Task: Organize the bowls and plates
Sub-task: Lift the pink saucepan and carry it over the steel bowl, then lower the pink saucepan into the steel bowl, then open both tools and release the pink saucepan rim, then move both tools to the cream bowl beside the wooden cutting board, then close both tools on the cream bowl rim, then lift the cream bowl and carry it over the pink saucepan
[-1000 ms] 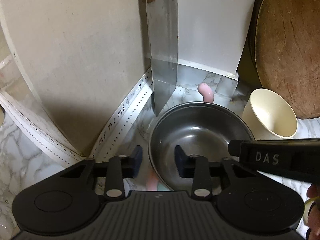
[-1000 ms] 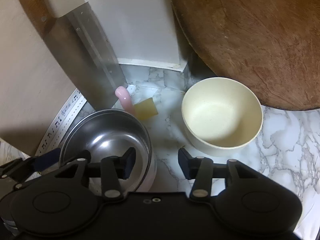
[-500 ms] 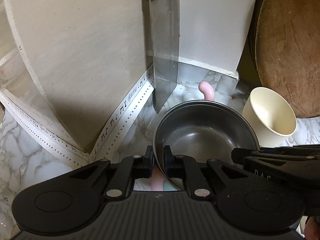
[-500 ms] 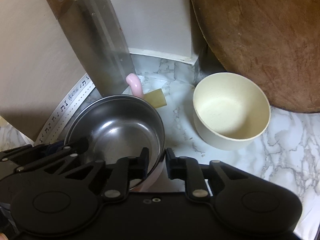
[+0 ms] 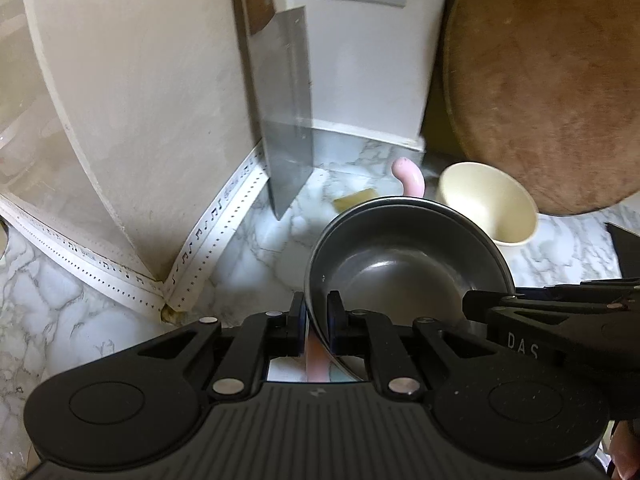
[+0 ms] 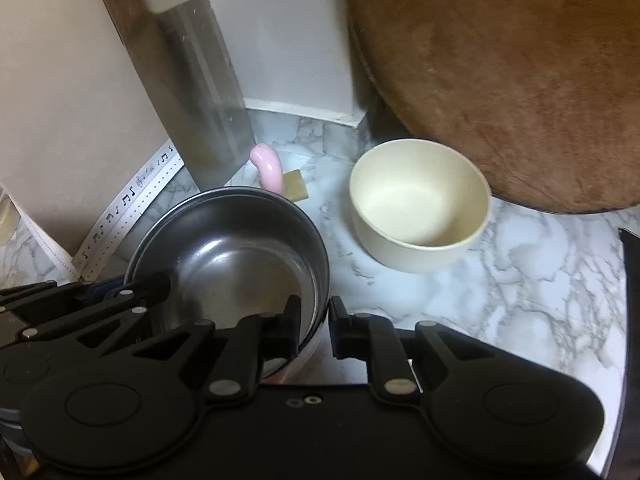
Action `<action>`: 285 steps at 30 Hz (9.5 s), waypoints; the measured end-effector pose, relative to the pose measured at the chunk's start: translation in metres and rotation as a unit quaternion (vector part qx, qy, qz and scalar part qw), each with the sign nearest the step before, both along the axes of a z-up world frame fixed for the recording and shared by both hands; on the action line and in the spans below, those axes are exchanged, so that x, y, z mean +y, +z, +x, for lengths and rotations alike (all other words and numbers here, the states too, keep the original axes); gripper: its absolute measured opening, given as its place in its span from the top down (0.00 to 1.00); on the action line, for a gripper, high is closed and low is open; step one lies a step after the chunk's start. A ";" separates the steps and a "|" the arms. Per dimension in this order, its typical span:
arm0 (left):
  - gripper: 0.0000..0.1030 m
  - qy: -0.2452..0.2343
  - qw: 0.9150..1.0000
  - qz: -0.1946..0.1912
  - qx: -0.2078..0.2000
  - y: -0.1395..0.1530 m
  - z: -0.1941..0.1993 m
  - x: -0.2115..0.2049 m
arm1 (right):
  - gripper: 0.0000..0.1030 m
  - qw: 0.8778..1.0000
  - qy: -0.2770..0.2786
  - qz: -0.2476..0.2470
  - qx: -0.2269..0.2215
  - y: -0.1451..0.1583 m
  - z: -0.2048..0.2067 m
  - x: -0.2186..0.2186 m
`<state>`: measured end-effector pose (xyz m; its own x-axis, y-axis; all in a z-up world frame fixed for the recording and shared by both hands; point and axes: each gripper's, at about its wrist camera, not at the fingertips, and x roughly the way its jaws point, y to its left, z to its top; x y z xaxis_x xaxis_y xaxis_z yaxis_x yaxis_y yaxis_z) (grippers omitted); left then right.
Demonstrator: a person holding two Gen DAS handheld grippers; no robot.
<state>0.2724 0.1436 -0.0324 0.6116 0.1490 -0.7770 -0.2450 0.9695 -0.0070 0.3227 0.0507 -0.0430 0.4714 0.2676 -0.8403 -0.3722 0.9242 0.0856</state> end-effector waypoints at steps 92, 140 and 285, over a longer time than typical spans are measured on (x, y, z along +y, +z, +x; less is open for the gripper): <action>0.91 -0.056 0.996 -0.041 0.055 -0.008 -0.147 -0.116 | 0.84 0.998 0.000 0.010 0.060 0.011 -0.160 -0.138; 0.27 -0.106 0.992 -0.035 -0.067 0.072 -0.118 -0.083 | 0.01 0.995 -0.004 0.051 -0.089 0.088 -0.138 -0.147; 0.94 -0.073 0.997 0.009 -0.010 0.042 -0.172 -0.139 | 0.85 0.999 -0.034 0.003 -0.029 0.065 -0.198 -0.118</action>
